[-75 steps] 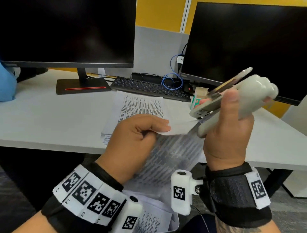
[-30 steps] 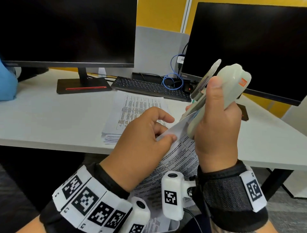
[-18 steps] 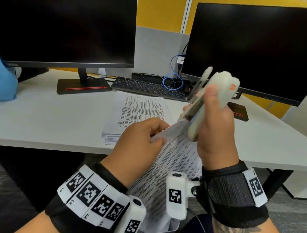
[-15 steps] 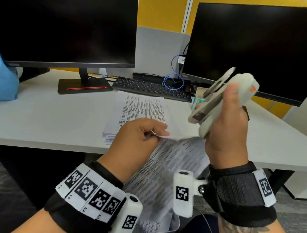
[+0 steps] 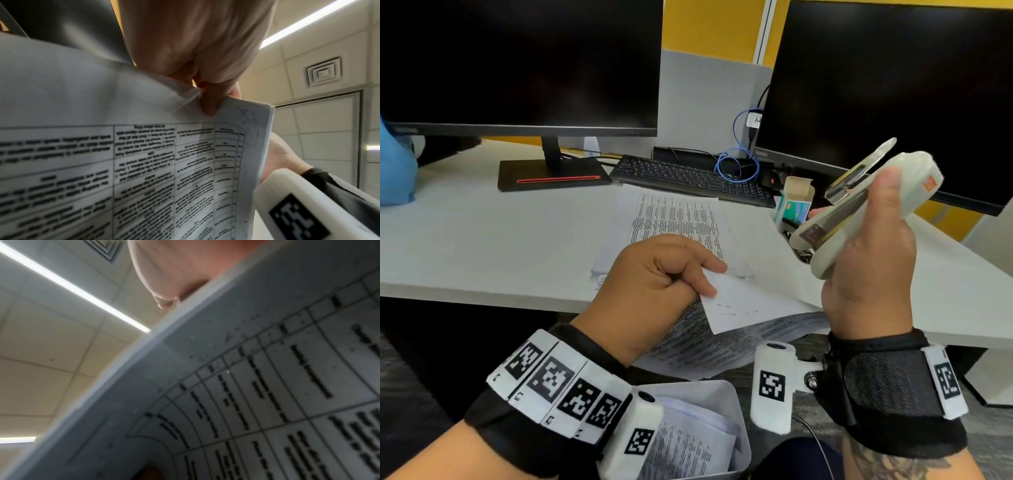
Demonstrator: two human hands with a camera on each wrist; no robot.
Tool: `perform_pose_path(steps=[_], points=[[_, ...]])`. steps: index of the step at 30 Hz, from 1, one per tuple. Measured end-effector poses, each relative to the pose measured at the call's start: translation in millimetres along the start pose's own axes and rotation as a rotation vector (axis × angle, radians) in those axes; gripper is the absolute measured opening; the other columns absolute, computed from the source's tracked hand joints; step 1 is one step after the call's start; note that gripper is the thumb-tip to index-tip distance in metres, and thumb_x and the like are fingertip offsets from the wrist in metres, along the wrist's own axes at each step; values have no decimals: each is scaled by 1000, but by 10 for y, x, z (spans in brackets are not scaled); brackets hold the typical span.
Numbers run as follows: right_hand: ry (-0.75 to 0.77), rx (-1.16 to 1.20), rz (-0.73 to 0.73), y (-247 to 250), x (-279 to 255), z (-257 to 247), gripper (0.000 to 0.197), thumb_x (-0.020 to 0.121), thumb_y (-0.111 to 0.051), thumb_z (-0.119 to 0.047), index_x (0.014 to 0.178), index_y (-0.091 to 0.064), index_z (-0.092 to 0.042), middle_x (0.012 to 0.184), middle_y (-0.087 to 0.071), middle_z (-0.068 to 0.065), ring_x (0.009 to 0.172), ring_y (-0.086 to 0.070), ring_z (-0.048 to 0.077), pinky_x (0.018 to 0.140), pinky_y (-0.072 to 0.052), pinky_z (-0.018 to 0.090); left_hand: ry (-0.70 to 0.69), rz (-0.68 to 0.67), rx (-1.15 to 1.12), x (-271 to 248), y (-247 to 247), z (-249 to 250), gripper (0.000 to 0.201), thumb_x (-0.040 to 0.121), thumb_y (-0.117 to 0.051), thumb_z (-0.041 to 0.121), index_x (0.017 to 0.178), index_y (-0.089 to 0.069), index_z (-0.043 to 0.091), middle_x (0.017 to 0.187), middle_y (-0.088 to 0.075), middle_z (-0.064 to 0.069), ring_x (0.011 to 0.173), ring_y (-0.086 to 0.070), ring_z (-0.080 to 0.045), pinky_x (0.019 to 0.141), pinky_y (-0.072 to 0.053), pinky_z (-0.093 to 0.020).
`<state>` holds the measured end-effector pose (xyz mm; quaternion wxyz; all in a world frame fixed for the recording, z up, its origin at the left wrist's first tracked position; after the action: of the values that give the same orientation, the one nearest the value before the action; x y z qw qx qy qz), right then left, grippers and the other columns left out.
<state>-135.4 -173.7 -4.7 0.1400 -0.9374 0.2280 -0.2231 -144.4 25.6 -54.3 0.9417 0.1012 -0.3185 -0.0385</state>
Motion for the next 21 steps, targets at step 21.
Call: perform_pose_path(steps=[21], points=[[-630, -470, -193, 303, 393, 687, 30, 84, -65, -14, 113, -61, -6, 94, -68, 14, 87, -62, 29, 82, -50, 44, 409, 102, -161, -40, 130, -426, 9, 92, -62, 12, 88, -67, 7, 87, -74, -13, 81, -72, -29, 77, -60, -43]])
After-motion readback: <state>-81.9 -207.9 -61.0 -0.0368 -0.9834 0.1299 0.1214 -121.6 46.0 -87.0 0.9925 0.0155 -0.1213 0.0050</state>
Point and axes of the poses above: each hand's wrist, its own x-axis towards the middle knuckle, its own y-axis out of the back of the hand, z = x × y, the point moved 2 cm from there along x, towards the middle knuckle
